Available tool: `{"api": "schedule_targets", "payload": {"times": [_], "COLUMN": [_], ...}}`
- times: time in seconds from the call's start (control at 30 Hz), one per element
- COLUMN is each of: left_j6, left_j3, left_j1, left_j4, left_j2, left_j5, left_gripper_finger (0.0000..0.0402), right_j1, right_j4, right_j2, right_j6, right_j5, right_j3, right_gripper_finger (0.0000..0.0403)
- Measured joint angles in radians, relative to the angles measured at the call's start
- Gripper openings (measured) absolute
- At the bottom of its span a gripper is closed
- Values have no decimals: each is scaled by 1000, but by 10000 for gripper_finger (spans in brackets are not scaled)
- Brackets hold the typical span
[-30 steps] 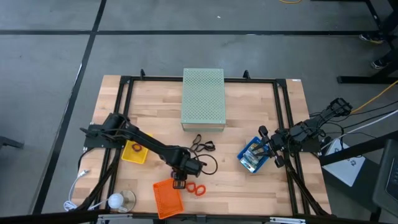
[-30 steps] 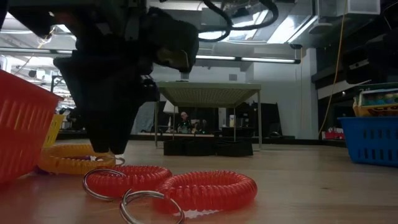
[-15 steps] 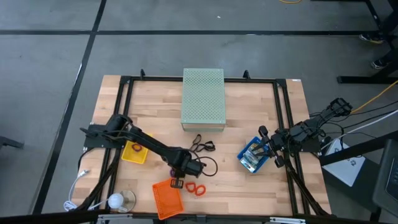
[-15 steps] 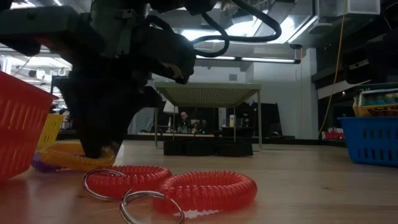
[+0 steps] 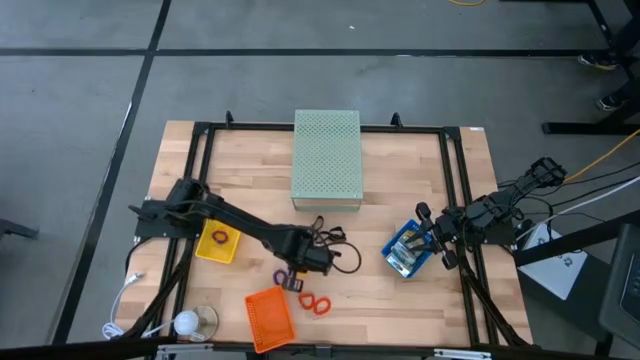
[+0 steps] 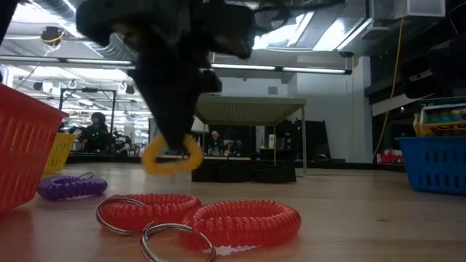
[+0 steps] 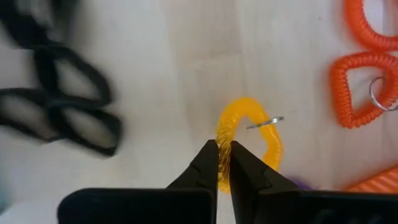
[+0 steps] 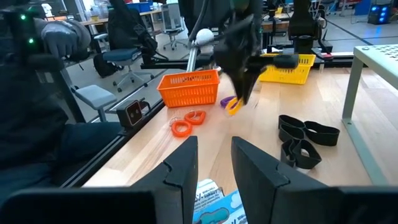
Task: Pick & Place Office Desk Supplies
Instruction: Put the yellow spring keychain into the yellow bin
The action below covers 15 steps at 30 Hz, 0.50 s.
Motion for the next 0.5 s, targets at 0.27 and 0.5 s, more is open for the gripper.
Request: {"api": "schedule_targets", "payload": {"times": [0.27, 0.5], "left_j6": [-5, 32], "left_j3": [0, -135], "left_j1": [46, 46], "left_j4": [-19, 198], "left_j2": [-230, -559], "left_j5": [-131, -201], "left_gripper_finger": [11, 11], "right_j1": [0, 0], "right_j4": [0, 0], "right_j2": [1, 1], "right_j6": [25, 26], "right_j5": [-3, -3], "right_j3": [0, 0], "right_gripper_finger": [98, 98]}}
